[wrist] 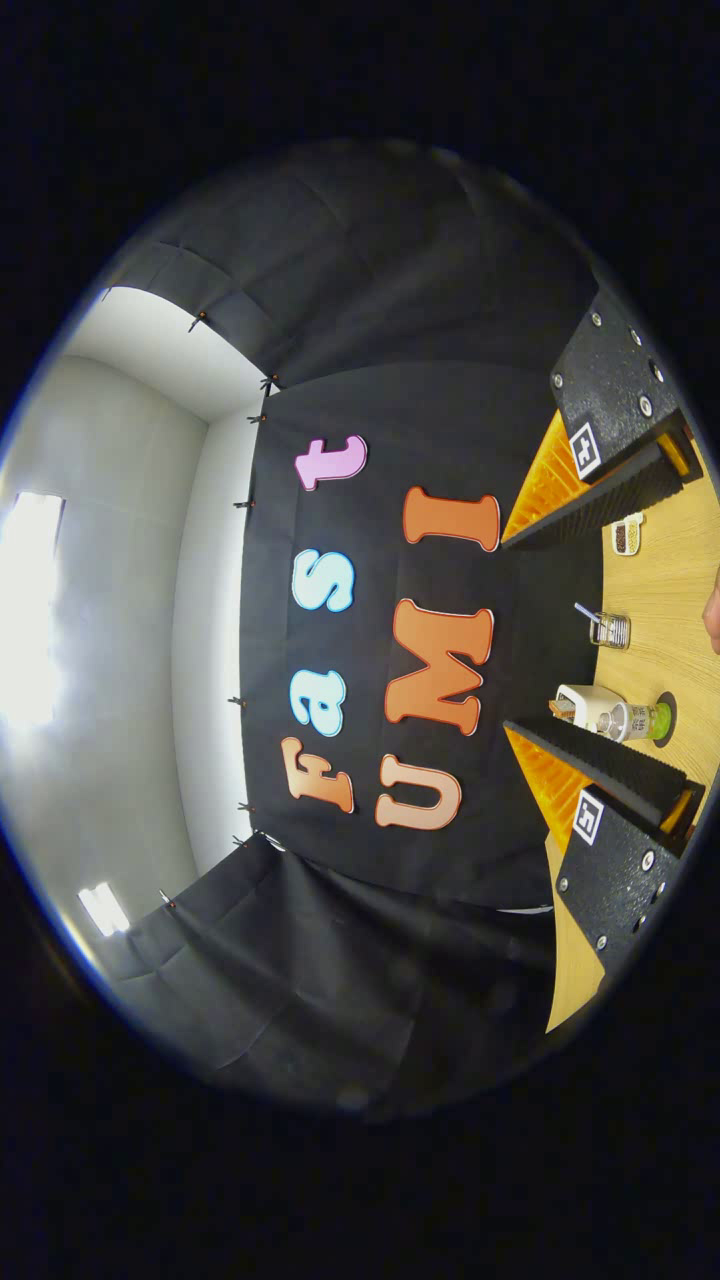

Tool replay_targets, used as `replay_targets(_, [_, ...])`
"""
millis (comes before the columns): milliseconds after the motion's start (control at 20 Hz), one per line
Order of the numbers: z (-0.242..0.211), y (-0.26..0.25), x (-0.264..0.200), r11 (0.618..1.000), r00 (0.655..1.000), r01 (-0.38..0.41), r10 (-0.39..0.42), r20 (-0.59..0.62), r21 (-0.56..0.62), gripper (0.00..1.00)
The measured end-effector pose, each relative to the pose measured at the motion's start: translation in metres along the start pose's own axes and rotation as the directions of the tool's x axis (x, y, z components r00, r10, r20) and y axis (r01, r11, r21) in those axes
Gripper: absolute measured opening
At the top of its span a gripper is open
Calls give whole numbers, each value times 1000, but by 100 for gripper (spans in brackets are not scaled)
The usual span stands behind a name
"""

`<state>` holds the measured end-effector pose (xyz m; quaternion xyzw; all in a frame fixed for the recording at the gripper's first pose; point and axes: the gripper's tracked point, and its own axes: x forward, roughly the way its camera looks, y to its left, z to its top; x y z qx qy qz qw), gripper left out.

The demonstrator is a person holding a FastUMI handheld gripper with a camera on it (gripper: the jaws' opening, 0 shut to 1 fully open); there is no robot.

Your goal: Take the bottle from table, then pour the juice into the cup, finally place the bottle on the coaster

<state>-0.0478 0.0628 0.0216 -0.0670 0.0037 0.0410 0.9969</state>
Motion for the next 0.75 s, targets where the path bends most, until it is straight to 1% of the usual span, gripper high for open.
replay_targets(100, [-1, 4, -2, 1000, 1000, -17, 17, -10, 15, 97])
replay_targets(350, [-5, 0, 0, 1000, 1000, -1, 1, -23, -7, 97])
replay_targets(750, [-10, -1, 5, 1000, 999, -2, 2, -36, 6, 97])
